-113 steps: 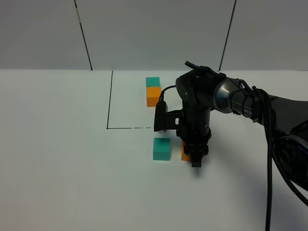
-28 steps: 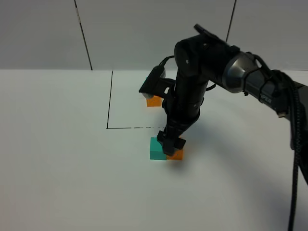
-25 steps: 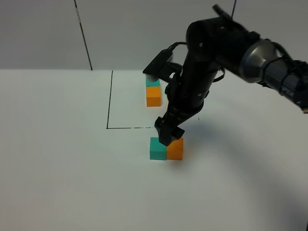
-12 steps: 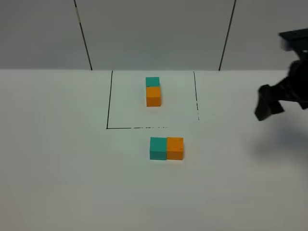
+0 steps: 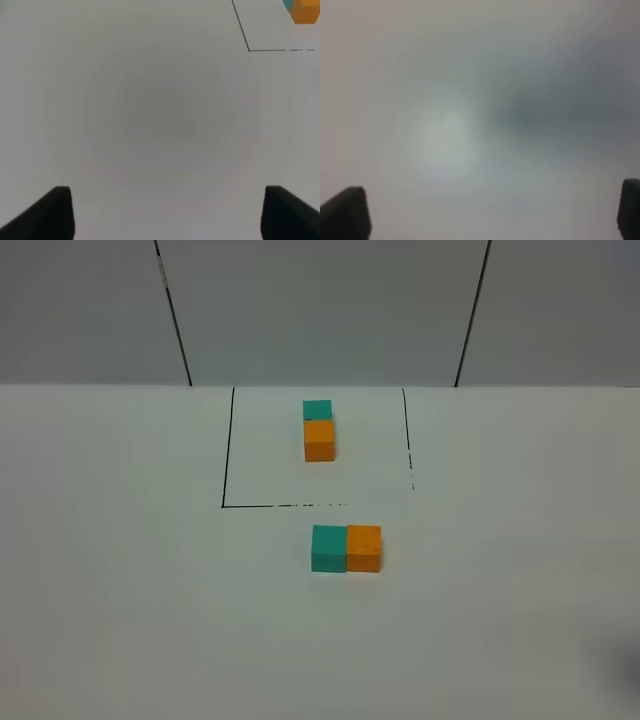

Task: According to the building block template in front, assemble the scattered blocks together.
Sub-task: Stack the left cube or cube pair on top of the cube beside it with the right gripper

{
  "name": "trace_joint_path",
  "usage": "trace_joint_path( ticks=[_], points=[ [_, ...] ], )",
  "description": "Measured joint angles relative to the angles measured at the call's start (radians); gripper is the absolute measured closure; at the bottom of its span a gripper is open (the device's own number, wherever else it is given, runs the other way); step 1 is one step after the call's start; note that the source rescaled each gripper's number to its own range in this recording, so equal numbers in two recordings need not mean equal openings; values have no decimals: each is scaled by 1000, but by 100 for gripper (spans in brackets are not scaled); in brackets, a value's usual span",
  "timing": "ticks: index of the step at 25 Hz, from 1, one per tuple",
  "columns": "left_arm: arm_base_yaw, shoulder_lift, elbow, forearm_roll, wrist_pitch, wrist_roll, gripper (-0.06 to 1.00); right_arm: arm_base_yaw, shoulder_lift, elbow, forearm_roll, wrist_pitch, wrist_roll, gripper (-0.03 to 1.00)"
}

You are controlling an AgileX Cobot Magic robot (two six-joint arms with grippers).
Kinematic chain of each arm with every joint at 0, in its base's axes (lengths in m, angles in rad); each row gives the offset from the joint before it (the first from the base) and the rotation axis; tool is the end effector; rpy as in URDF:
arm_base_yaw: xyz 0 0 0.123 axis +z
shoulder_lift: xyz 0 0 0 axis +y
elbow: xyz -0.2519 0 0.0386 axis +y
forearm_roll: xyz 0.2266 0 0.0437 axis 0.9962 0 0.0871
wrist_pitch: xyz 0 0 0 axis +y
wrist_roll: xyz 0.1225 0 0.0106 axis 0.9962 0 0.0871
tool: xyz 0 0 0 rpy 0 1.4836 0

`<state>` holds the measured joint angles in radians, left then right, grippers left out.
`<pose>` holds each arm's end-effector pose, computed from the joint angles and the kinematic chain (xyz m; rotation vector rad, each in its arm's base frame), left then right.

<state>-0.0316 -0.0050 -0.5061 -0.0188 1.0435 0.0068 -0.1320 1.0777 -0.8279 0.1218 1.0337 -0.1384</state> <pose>0.0350 -0.0031 0.2563 0.0395 2.0157 -0.0382 0.1902 -0.0123 0.2358 0.0498 2.7537 0.0887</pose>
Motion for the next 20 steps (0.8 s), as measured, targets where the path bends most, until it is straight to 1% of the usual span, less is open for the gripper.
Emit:
trace_joint_path(
  ticks=[5,10,15,18,20],
  points=[
    [0,0,0,0,0,-1,25,-1,-220,130,-26,12,24,-3],
    [0,0,0,0,0,-1,25,-1,-385,178,-70,65,25,-3],
    [0,0,0,0,0,-1,25,-1,-474,182,-85,92,26,-3],
    [0,0,0,0,0,-1,25,-1,-487,182,-85,86,26,-3],
    [0,0,0,0,0,-1,25,-1,-487,182,-83,66,26,-3]
  ],
)
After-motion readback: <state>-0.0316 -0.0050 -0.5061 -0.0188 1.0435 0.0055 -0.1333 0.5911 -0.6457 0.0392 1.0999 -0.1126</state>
